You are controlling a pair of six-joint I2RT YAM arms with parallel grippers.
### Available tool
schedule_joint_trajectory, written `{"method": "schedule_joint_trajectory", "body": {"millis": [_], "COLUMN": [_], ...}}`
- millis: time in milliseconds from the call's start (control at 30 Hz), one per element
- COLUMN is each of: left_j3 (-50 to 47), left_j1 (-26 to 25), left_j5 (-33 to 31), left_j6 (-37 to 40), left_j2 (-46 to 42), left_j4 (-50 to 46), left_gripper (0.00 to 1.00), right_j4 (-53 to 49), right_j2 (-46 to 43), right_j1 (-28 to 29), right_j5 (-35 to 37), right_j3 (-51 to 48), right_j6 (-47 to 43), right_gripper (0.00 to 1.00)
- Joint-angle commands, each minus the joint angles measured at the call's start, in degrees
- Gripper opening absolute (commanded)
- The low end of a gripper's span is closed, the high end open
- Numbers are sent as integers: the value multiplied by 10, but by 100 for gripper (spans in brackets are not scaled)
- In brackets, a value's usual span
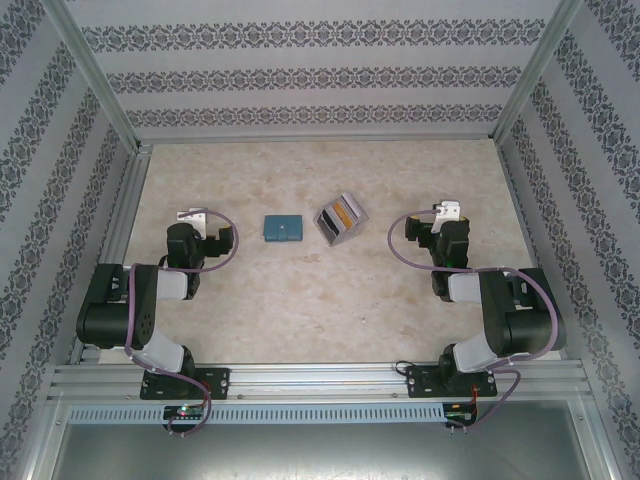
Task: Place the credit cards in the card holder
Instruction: Reset both arms
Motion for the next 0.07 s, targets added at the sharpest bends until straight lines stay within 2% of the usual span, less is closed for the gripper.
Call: {"method": "schedule_joint_trajectory", "body": {"millis": [0,33], "left_j3": [7,7], "left_j1": [-6,-6], "left_j5": [-6,-6], "left_j6": [13,14], "left_j2": [0,0], "left_j4": [23,23], "left_gripper": [100,100], "right_j4": [2,2], "right_j2": [1,1], "right_j1": [-7,-7], "right_j5": [-9,-9], "right_j3": [7,7], "right_j6": [-6,-7], "right_gripper": [98,98]}}
